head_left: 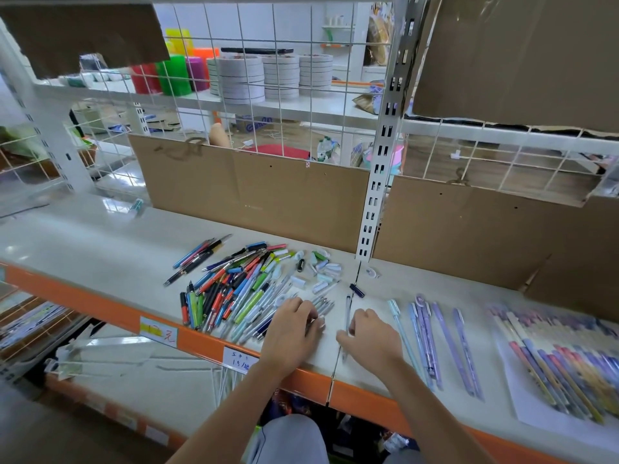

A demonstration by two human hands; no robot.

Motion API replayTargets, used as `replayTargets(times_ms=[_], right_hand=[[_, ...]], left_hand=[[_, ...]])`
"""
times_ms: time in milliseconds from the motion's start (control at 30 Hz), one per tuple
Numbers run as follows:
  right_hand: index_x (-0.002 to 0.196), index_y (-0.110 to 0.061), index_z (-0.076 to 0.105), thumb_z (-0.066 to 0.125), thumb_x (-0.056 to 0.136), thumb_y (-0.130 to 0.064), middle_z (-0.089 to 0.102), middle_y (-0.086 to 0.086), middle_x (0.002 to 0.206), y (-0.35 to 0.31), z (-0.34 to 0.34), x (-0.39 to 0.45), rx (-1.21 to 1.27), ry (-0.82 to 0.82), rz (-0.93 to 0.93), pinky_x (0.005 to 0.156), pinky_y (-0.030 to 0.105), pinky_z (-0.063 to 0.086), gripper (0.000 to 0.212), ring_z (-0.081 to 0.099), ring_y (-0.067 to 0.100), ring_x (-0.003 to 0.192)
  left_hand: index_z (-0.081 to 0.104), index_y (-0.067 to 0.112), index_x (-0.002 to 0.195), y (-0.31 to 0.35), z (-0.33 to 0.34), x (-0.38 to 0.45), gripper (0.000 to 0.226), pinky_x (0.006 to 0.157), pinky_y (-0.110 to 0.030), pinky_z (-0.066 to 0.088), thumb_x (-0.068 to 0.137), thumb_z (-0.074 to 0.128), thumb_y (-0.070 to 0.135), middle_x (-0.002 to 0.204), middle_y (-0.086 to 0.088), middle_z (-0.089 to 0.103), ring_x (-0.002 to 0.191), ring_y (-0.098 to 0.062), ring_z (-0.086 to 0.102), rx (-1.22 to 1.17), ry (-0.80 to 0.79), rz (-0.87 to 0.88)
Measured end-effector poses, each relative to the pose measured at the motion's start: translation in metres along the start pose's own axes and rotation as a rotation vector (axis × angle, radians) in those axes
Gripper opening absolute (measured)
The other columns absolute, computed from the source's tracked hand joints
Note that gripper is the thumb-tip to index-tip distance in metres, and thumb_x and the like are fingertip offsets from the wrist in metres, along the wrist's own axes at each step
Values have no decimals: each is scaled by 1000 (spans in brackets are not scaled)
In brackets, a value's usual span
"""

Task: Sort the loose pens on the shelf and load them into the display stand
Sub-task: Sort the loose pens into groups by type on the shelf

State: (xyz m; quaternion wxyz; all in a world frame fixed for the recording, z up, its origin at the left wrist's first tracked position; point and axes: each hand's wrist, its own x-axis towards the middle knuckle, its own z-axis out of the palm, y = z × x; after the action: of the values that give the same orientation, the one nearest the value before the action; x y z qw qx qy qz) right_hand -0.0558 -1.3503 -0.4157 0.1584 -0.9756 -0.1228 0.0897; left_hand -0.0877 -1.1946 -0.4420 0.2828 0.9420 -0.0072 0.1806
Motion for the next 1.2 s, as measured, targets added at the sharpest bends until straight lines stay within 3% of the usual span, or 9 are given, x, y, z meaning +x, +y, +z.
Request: replayTargets(times_ms=[167, 300, 433, 533, 633, 800, 933, 1200], right_hand=[[78, -15, 46, 49, 85, -27, 57, 3, 88, 4, -5, 7, 161, -21, 77, 63, 30, 39, 15, 57, 21, 79], [75, -20, 47, 53, 84, -25, 60, -2, 78, 8, -12, 7, 321, 9, 102, 59, 26, 39, 13, 54, 17, 69], [76, -31, 53, 57, 87, -27, 61, -9, 78, 8, -20, 6, 271, 60, -88, 60, 22, 34, 12, 49, 4, 74], [78, -30, 59, 63, 86, -26, 60, -12, 77, 4, -23, 7, 303, 25, -229, 64, 10, 32, 10, 46, -7, 74], [87, -28, 59, 66, 85, -26, 60, -10, 83, 7, -23, 12, 339, 38, -224, 69, 19, 35, 7, 49, 0, 81], [110, -16, 56, 63, 87, -17, 59, -2, 89, 23, -22, 23, 442, 105, -56, 72, 24, 39, 24, 54, 12, 80], [108, -13, 58, 58, 89, -13, 62, 2, 91, 29, -12, 26, 400, 73, -29, 74, 24, 42, 20, 57, 14, 83], [108, -13, 57, 52, 89, -14, 54, 0, 105, 22, 4, 29, 276, 72, -47, 76, 21, 38, 19, 53, 10, 88]], left_hand=[[58, 15, 93, -2, 2, 0, 15, 78, -26, 42, 90, 57, 29, 92, 5, 51, 87, -12, 46, -10, -13, -22], [55, 17, 104, -2, 1, 0, 21, 83, -28, 45, 86, 62, 26, 106, 4, 47, 95, -13, 46, 6, 15, 37], [56, 25, 112, -4, 0, 1, 28, 91, -29, 38, 85, 59, 32, 119, 4, 51, 111, -17, 42, 76, 79, 210], [63, 26, 95, -5, 1, 1, 24, 81, -26, 31, 90, 45, 41, 96, 11, 59, 98, -13, 46, 139, 45, 272], [65, 19, 90, -3, 1, 1, 32, 73, -27, 30, 95, 40, 38, 86, 6, 58, 86, -15, 47, 98, 13, 227], [59, 15, 97, 0, -1, -1, 15, 69, -24, 39, 94, 50, 28, 96, 4, 52, 85, -13, 50, 34, -14, 61], [57, 17, 98, 1, -1, -1, 17, 73, -31, 49, 93, 50, 32, 98, 5, 51, 86, -13, 55, 32, -62, -45], [54, 19, 96, 2, -2, 0, 14, 68, -27, 46, 93, 48, 31, 97, 6, 52, 81, -11, 53, 22, -50, -105]])
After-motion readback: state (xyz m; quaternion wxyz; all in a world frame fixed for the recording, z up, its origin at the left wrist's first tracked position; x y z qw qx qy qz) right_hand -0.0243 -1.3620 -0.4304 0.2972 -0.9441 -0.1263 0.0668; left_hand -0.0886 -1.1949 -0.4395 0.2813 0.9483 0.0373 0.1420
